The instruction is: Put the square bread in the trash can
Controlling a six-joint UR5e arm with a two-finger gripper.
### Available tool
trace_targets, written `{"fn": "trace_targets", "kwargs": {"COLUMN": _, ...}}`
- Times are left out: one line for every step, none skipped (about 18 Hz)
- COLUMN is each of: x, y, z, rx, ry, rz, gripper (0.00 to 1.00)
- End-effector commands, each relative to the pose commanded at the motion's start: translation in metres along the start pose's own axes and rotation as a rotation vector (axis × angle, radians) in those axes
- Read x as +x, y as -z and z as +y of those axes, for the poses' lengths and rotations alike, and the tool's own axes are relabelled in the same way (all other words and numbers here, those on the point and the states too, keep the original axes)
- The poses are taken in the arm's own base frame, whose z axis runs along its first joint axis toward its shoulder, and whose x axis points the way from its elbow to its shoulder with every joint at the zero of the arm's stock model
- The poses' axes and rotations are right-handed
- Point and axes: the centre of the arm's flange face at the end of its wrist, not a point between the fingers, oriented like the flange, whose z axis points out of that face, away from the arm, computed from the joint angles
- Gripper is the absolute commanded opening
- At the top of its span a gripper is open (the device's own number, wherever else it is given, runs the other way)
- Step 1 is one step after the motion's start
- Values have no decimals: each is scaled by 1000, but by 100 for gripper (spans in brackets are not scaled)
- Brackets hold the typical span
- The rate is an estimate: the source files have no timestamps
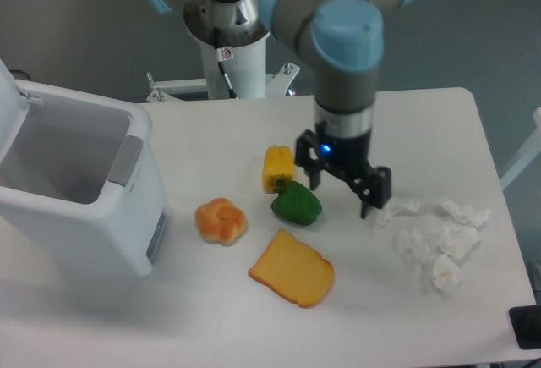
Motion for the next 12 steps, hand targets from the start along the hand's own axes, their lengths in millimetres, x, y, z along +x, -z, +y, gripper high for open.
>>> {"fn": "trace_targets", "kwargs": {"x": -2, "y": -9, "z": 1, "rx": -4, "ry": -7, "rz": 12, "gripper": 100}}
{"fn": "trace_targets", "kwargs": {"x": -4, "y": -17, "z": 4, "rx": -6, "ry": -3, "rz": 22, "gripper": 100}}
{"fn": "trace_targets", "kwargs": {"x": -5, "y": -21, "z": 5, "rx": -9, "ry": -3, "rz": 28, "gripper": 100}}
{"fn": "trace_targets", "kwargs": {"x": -6, "y": -23, "z": 6, "rx": -10, "ry": -3, "rz": 29, "gripper": 100}}
{"fn": "trace_targets", "kwargs": {"x": -6, "y": -24, "z": 6, "rx": -10, "ry": -4, "rz": 31, "gripper": 100}}
{"fn": "trace_targets", "kwargs": {"x": -6, "y": -24, "z": 6, "rx": -10, "ry": -4, "rz": 31, "gripper": 100}}
{"fn": "trace_targets", "kwargs": {"x": -6, "y": -24, "z": 6, "rx": -8, "ry": -4, "rz": 29, "gripper": 100}}
{"fn": "trace_targets", "kwargs": {"x": -6, "y": -26, "z": 6, "rx": -9, "ry": -4, "rz": 32, "gripper": 100}}
{"fn": "trace_targets", "kwargs": {"x": -6, "y": -25, "z": 6, "rx": -9, "ry": -4, "rz": 31, "gripper": 100}}
{"fn": "trace_targets", "kwargs": {"x": -6, "y": -25, "z": 6, "rx": -8, "ry": -4, "rz": 33, "gripper": 100}}
{"fn": "trace_targets", "kwargs": {"x": -6, "y": -26, "z": 6, "rx": -6, "ry": -4, "rz": 35, "gripper": 100}}
{"fn": "trace_targets", "kwargs": {"x": -5, "y": -26, "z": 7, "rx": -5, "ry": -2, "rz": 35, "gripper": 100}}
